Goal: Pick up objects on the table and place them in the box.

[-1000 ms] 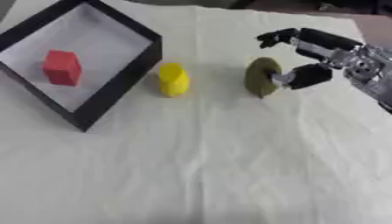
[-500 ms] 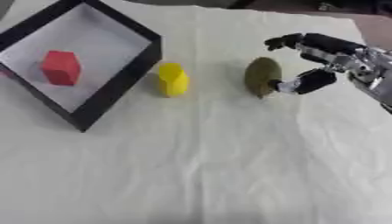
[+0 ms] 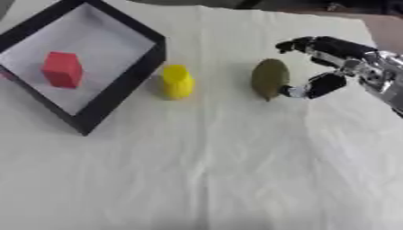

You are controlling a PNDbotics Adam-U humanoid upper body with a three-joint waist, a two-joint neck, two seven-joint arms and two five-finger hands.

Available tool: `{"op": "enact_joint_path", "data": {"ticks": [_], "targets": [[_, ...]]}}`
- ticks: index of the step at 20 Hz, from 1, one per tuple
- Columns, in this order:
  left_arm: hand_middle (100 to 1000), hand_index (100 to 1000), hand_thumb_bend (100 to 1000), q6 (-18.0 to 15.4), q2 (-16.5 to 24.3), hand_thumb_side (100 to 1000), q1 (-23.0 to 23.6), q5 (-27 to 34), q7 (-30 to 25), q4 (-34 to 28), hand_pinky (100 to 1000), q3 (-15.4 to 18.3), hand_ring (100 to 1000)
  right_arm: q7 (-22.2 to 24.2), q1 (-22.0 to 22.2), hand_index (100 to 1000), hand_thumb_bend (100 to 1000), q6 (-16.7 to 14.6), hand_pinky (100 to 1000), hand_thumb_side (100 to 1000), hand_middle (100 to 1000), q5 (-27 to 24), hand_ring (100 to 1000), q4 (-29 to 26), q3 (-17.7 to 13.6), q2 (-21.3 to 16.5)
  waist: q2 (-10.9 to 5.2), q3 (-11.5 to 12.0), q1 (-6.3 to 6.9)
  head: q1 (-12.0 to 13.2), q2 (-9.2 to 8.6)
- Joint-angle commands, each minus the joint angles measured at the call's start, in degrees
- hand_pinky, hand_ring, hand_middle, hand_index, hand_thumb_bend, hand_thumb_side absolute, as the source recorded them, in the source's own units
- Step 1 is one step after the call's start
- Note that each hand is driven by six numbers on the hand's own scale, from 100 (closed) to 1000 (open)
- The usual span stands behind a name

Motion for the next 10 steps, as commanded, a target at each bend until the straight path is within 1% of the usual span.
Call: {"op": "enact_joint_path", "data": {"ticks": [1, 5, 10], "targets": [[882, 809, 176, 0.1, 2.1, 607, -0.7, 0.1, 0.0, -0.6, 959, 0.3, 653, 0.3, -0.8, 986, 414, -0.4, 1000, 533, 855, 0.8, 915, 0.8, -0.1, -1.7, 0.30, 0.2, -0.29, -0.4, -0.10], [881, 808, 173, 0.2, 2.1, 612, -0.8, 0.1, 0.1, -0.7, 959, 0.3, 652, 1.1, -1.5, 977, 403, -0.9, 1000, 513, 847, 0.9, 911, 1.5, 0.3, -1.5, 0.76, 0.5, -0.45, -0.6, -0.10], [885, 808, 170, 0.3, 2.1, 618, -0.8, 0.2, 0.2, -0.8, 960, 0.3, 650, 1.6, -2.4, 958, 434, -0.4, 1000, 541, 841, 1.7, 908, 2.7, 0.5, -1.5, 1.36, 0.9, -0.61, -0.7, -0.10]]}}
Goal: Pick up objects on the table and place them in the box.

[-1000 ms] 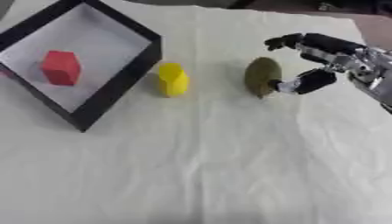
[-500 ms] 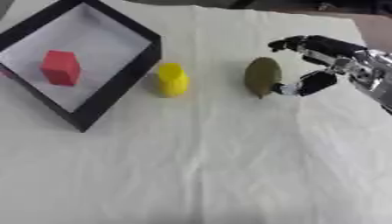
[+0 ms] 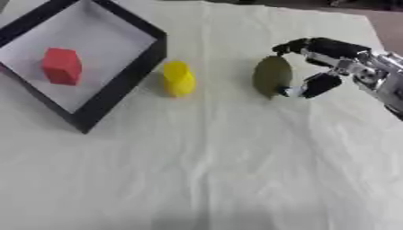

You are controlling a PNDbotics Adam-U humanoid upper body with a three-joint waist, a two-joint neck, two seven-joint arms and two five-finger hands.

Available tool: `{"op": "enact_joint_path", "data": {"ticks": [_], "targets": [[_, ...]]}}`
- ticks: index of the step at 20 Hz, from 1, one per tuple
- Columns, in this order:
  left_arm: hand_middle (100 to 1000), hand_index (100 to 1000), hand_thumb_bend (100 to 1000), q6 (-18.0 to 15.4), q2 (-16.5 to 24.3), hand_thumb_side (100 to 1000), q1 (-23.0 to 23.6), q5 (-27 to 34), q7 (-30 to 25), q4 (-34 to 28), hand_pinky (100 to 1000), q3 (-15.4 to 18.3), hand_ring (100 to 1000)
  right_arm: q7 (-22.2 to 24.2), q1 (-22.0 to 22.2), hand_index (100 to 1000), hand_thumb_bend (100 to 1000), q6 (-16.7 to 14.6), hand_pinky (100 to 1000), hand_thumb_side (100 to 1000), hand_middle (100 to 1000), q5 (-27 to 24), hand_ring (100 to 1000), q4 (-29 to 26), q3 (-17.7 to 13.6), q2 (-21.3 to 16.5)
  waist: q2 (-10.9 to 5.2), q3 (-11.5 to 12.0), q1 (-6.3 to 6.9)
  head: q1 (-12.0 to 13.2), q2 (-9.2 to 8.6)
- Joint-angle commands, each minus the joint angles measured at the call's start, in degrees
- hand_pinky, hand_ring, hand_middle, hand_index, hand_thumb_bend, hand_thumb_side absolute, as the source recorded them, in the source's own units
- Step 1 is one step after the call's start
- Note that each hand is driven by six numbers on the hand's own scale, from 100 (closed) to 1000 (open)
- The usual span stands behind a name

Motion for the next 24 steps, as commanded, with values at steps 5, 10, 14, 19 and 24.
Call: {"op": "enact_joint_path", "data": {"ticks": [5, 10, 14, 19, 24], "targets": [[889, 807, 166, 0.3, 2.1, 624, -0.8, 0.3, 0.1, -0.9, 962, 0.3, 650, 0.3, -1.1, 937, 423, 0.5, 1000, 560, 826, 1.9, 899, 1.9, -0.1, -1.4, 0.61, 0.4, -0.47, -0.4, -0.15], [889, 805, 164, 0.4, 2.0, 626, -0.8, 0.5, 0.1, -0.9, 962, 0.2, 651, 0.5, -1.5, 834, 276, 0.2, 996, 491, 692, 0.9, 855, 1.7, 0.3, -1.2, 0.75, 0.4, -0.52, -0.4, -0.11], [888, 806, 163, 0.4, 2.0, 623, -0.7, 0.6, 0.1, -1.1, 962, 0.3, 653, -0.2, -1.4, 748, 139, 0.5, 947, 442, 579, -2.3, 770, 0.4, 0.2, -1.2, 0.53, 0.4, -0.47, -0.3, -0.10], [887, 806, 162, 0.3, 2.2, 619, -0.4, 0.6, 0.1, -1.1, 961, 0.4, 655, -2.2, -1.1, 701, 100, 1.1, 928, 360, 518, -6.4, 697, -2.3, -0.2, -1.6, -0.07, 0.2, -0.36, 0.0, -0.10], [885, 807, 164, 0.3, 2.3, 613, 0.0, 0.7, 0.2, -1.2, 960, 0.4, 657, -5.5, -0.8, 696, 100, 2.7, 917, 287, 503, -10.6, 623, -6.3, -1.5, -2.4, -0.90, -0.3, -0.18, 0.3, -0.10]]}}
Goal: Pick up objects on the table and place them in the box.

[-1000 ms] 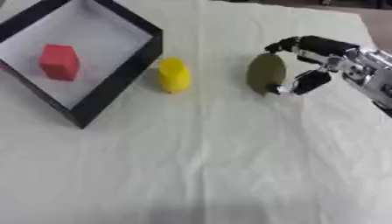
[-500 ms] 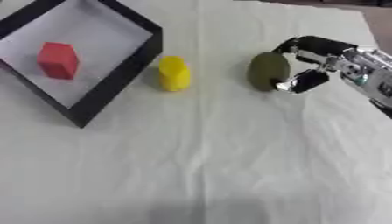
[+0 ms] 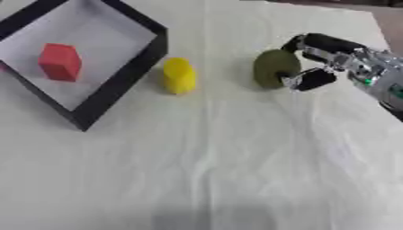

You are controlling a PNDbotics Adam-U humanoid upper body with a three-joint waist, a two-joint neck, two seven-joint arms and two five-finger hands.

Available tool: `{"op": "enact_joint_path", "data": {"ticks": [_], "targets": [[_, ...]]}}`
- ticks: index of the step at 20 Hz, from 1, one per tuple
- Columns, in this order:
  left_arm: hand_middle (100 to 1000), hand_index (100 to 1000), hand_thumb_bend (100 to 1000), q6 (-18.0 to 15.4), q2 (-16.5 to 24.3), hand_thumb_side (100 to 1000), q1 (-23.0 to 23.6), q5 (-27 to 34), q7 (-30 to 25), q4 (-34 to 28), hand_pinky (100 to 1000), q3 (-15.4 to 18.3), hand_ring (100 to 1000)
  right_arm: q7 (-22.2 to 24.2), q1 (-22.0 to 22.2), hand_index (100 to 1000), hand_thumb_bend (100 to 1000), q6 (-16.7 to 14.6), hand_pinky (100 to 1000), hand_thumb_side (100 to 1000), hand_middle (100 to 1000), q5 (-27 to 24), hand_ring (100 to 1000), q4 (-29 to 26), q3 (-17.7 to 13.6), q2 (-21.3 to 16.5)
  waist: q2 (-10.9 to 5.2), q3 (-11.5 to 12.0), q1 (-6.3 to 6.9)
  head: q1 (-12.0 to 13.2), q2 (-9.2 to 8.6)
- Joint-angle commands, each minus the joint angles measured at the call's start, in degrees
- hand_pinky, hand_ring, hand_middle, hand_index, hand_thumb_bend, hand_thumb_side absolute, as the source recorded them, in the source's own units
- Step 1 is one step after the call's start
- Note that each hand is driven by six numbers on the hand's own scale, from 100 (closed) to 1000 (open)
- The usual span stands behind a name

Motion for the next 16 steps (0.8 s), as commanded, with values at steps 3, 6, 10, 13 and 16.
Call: {"op": "enact_joint_path", "data": {"ticks": [3, 6, 10, 13, 16], "targets": [[884, 806, 165, 0.0, 2.5, 610, -0.1, 0.3, 0.1, -0.8, 959, 0.7, 659, -3.1, -0.1, 695, 100, 1.6, 920, 251, 497, -5.0, 602, -4.1, -2.5, -3.1, -2.03, -0.4, 0.09, 0.2, -0.10], [883, 806, 168, -0.1, 2.7, 605, 0.1, 0.3, 0.2, -0.8, 958, 0.7, 659, -4.2, -0.4, 694, 100, 1.6, 921, 237, 493, -7.9, 595, -5.1, -3.4, -4.4, -2.50, -0.6, 0.25, 0.1, -0.10], [882, 806, 173, -0.1, 2.9, 594, 0.2, 0.3, 0.2, -0.9, 954, 0.6, 661, -5.6, -2.1, 694, 100, 1.1, 917, 209, 490, -11.6, 585, -6.0, -4.1, -6.7, -3.15, -0.8, 0.49, 0.0, -0.10], [881, 807, 178, -0.2, 2.9, 583, 0.0, 0.4, 0.2, -1.0, 951, 0.5, 664, -7.9, -5.9, 683, 100, 1.0, 885, 200, 486, -13.1, 577, -5.8, -4.6, -9.2, -3.67, -0.7, 0.75, -0.4, -0.10], [880, 807, 183, -0.2, 2.7, 569, -1.0, 0.6, 0.0, -1.4, 948, 0.2, 665, -11.0, -10.9, 682, 100, 1.3, 883, 167, 483, -14.0, 568, -5.3, -3.8, -11.9, -3.94, 0.0, 0.88, -1.1, -0.10]]}}
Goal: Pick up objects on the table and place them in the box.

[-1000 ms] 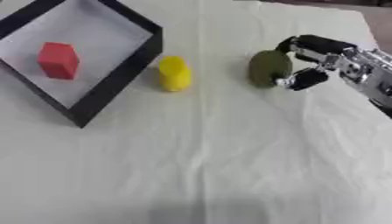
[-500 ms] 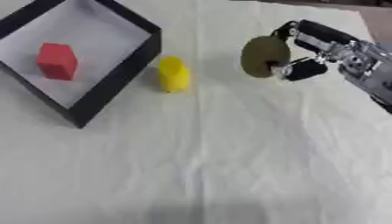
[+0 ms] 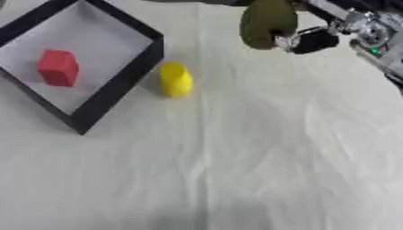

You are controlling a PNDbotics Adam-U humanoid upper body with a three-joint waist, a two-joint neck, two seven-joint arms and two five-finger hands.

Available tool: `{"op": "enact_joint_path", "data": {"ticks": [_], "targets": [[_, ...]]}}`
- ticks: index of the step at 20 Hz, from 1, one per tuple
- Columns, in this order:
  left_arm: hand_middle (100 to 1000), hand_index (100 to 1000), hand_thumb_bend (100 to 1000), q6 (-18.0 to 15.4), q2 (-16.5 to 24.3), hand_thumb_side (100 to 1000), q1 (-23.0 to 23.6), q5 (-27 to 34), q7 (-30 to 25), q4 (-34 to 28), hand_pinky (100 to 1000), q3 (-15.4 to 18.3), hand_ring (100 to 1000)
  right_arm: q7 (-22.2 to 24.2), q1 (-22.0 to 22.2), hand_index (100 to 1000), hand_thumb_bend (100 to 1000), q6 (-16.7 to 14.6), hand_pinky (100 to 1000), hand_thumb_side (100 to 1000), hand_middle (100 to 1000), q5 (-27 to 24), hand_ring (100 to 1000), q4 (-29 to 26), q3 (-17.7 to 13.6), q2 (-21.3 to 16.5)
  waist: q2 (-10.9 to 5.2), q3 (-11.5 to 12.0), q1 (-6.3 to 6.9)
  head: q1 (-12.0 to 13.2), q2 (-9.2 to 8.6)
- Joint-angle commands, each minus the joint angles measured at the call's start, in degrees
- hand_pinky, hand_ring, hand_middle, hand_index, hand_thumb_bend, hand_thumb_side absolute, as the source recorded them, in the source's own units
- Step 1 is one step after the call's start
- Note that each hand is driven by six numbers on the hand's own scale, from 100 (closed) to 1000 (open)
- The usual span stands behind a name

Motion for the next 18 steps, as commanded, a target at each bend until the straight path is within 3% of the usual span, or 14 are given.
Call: {"op": "enact_joint_path", "data": {"ticks": [1, 5, 11, 14, 15, 18], "targets": [[880, 808, 187, -0.1, 2.0, 561, -1.7, 0.4, -0.2, -1.3, 946, 0.1, 667, -3.2, -3.9, 681, 100, 0.1, 882, 144, 482, -2.1, 565, -0.3, -0.3, -4.9, -2.18, 0.7, 0.83, -1.0, -0.10], [884, 809, 197, 0.0, 1.1, 545, -3.5, 1.0, -0.7, -2.2, 942, -0.6, 671, -4.8, -10.3, 672, 100, -0.6, 889, 118, 469, -5.8, 563, 1.0, 1.9, -6.7, -2.49, 2.4, 0.62, -2.6, -0.10], [880, 811, 222, -0.4, -0.1, 495, -6.0, 1.0, -0.9, -3.9, 931, -0.8, 682, -1.8, -19.3, 675, 100, -0.5, 899, 106, 467, -11.0, 552, 5.9, 5.5, -6.9, -2.48, 5.6, 0.47, -5.2, -0.10], [880, 811, 222, -0.5, -0.1, 495, -6.2, 0.8, -0.6, -4.2, 931, -0.8, 682, 0.4, -24.0, 675, 100, -0.4, 899, 106, 467, -11.9, 552, 8.5, 7.4, -6.7, -2.45, 5.7, 0.45, -5.2, -0.10], [875, 812, 241, -0.6, 0.0, 456, -6.3, 0.7, -0.6, -4.3, 921, -0.6, 689, 0.8, -25.2, 674, 100, -0.6, 902, 100, 465, -12.1, 543, 9.0, 7.8, -6.6, -2.49, 5.9, 0.53, -5.2, -0.10], [875, 812, 241, -1.7, 0.1, 456, -7.3, 0.8, -0.6, -4.4, 921, -0.6, 689, 0.8, -28.5, 674, 100, -0.5, 902, 100, 465, -13.5, 543, 10.5, 9.1, -6.8, -2.53, 8.5, 0.40, -6.6, -0.10]]}}
